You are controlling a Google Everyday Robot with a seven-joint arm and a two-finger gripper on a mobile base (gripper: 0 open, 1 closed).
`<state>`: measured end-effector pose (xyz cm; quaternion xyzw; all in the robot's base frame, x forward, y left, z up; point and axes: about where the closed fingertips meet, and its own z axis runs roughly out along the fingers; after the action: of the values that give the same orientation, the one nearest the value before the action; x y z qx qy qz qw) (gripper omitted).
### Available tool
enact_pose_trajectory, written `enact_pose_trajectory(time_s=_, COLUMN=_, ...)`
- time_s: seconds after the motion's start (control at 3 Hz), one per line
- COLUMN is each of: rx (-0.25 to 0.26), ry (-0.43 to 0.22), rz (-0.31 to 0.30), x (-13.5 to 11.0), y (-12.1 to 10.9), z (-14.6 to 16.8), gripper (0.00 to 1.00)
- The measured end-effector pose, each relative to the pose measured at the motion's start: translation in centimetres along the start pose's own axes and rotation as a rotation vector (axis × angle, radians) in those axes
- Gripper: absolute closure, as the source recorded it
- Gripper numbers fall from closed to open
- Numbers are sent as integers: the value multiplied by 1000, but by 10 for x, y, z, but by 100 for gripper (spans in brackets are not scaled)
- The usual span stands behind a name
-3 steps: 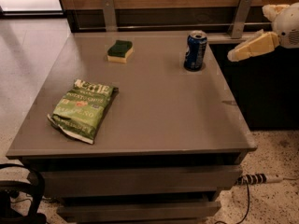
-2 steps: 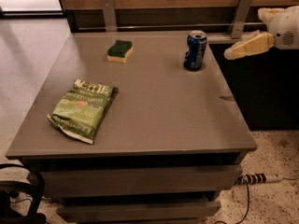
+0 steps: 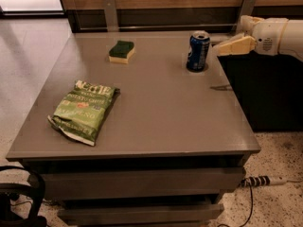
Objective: Pick pepsi can
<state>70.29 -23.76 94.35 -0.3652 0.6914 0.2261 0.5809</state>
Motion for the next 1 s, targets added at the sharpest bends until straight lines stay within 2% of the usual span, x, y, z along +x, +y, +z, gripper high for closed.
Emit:
enact_pose_trajectory(time_s=0.33, rx=-34, ry=-83, rz=20, x=6, y=-3, z=25, gripper=0)
enact_pose_trajectory(time_s=1.0, rx=-69, ry=-174, rz=21, x=23, y=0, z=63, gripper=0)
